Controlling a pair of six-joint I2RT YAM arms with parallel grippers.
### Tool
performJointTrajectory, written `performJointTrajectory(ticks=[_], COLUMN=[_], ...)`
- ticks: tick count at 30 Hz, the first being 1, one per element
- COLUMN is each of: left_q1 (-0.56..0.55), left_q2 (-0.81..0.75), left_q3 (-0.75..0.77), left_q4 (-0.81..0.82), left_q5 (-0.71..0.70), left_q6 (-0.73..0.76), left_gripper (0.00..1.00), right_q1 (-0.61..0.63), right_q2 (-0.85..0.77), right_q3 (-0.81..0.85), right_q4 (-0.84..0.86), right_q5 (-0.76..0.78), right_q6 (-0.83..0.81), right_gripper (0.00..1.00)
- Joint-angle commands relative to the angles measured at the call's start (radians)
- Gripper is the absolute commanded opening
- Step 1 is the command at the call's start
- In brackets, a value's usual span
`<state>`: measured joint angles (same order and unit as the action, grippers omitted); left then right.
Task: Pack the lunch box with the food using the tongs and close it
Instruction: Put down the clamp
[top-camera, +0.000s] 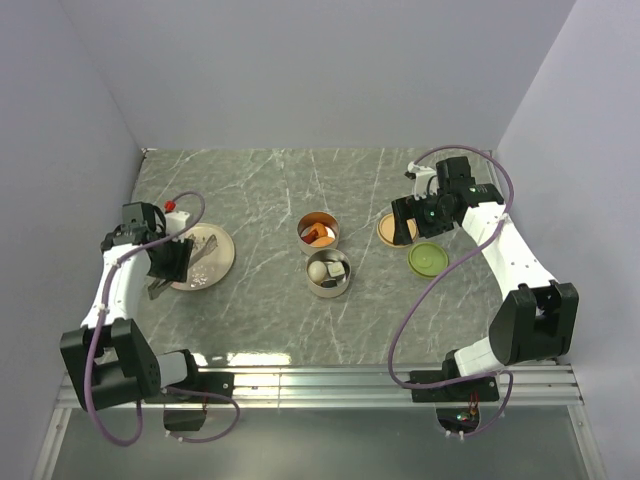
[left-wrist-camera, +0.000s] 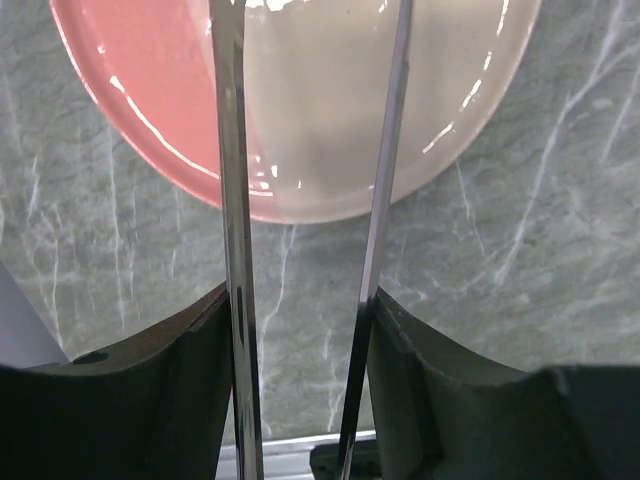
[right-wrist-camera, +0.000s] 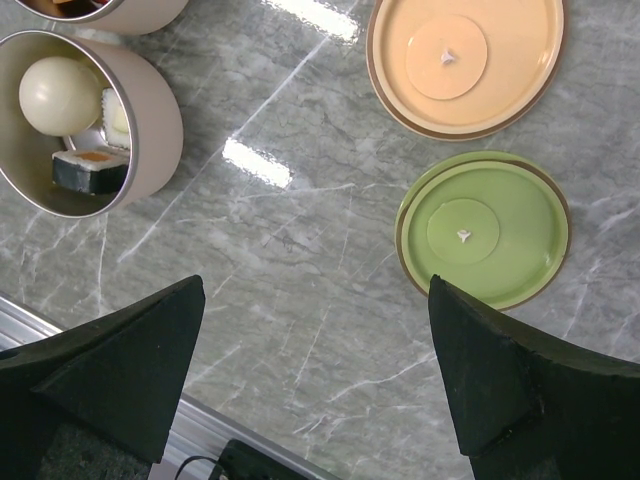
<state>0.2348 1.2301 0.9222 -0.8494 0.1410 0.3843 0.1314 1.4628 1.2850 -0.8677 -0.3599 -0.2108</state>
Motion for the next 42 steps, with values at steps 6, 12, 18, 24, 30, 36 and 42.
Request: performJointTrajectory(ticks=[6, 12, 18, 24, 30, 36, 42], left_q1=[0.003, 0.003, 0.004, 0.003, 0.003, 0.0, -0.002], left_q2=[0.123, 0.198, 0.264, 0.286, 0.266, 0.247, 0.218], left_q3=[-0.005, 0.0, -0.016, 0.0, 0.024, 0.066, 0.144], left_q4=[0.099, 0.115, 0.142, 0.127, 0.082, 0.033, -0.039], left_q5=[0.008, -0.003, -0.02, -0.015, 0.008, 0.012, 0.037], left_q6=[0.068, 0.094, 0.116, 0.12, 0.128, 0.133, 0.127], left_gripper=[0.58, 0.62, 0.65, 0.73, 0.87, 0.97, 0.99], right_q1=[-0.003, -0.001, -0.003, -0.001, -0.001, -0.003, -0.003], right_q2=[-0.025, -0.021, -0.015, -0.01, -0.007, 0.005, -0.005], right_q3=[0.017, 0.023, 0.022, 0.027, 0.03, 0.04, 0.039], right_q4=[0.006, -0.001, -0.017, -0.031, -0.034, -0.037, -0.036], right_q5=[-0.007, -0.008, -0.022, -0.021, -0.025, -0.027, -0.011], right_q6=[-0.015, -0.016, -0.029, -0.042, -0.047, -0.05, -0.056], right_gripper=[1.0, 1.0, 1.0, 1.0, 1.0, 1.0, 1.0])
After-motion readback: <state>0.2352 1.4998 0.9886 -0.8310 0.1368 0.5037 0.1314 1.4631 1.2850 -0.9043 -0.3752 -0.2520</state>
